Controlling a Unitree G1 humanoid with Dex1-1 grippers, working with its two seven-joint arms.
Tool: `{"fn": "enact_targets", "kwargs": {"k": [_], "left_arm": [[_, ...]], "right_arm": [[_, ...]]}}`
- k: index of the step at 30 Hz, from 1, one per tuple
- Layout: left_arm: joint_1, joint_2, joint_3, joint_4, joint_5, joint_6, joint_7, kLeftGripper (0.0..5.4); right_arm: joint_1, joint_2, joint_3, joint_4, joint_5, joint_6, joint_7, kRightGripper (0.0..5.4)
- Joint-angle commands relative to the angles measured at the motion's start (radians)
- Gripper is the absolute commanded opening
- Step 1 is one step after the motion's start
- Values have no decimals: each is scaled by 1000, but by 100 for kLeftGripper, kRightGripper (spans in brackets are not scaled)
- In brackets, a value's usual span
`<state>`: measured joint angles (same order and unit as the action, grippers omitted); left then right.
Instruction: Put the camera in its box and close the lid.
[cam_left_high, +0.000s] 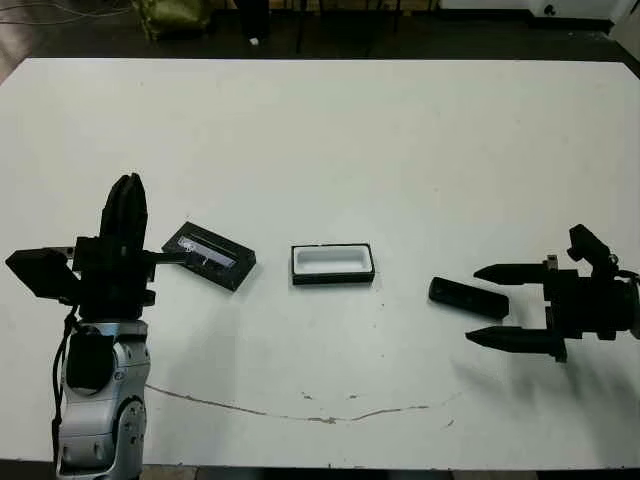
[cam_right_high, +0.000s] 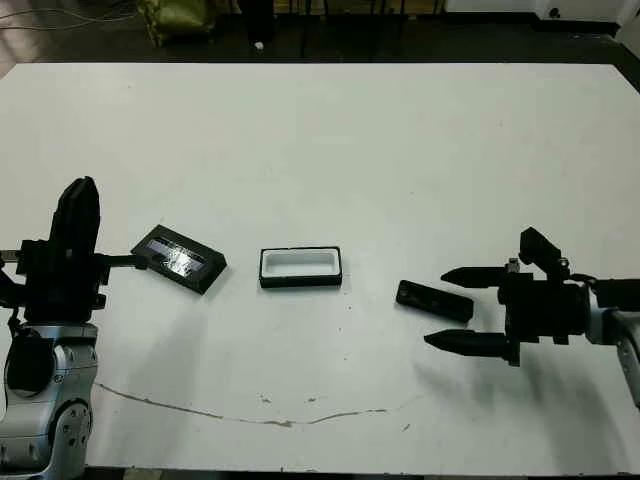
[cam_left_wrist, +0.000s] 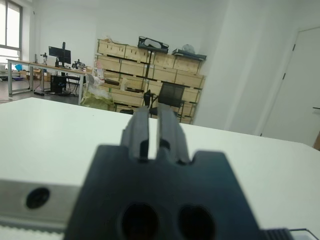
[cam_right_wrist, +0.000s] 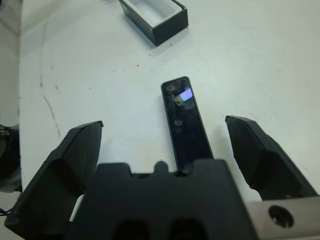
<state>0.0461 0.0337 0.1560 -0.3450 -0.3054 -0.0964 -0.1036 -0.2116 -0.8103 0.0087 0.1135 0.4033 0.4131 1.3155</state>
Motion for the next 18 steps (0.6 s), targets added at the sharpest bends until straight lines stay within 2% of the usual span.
{"fn": "enact_targets", "kwargs": {"k": [1, 5, 8, 11, 15, 18], "left_arm": [[23, -1, -1, 4, 4, 8, 0, 0], [22, 0, 2, 5, -1, 11, 0, 0], [23, 0, 1, 5, 3, 9, 1, 0], [20, 0, 3, 11, -1, 0, -6, 0], [21, 2, 5, 12, 4, -1, -4, 0], [21, 1, 6, 10, -2, 1, -5, 0]], "right_arm": [[24, -12, 12, -4, -32, 4, -25, 539], [28, -11, 7, 2, -31, 27, -29, 539], [31, -7, 15, 35, -64, -12, -43, 539], [42, -7, 19, 42, -87, -1, -75, 538], [69, -2, 26, 41, -132, -67, -118, 480], [92, -8, 36, 11, -164, -48, -173, 410]]}}
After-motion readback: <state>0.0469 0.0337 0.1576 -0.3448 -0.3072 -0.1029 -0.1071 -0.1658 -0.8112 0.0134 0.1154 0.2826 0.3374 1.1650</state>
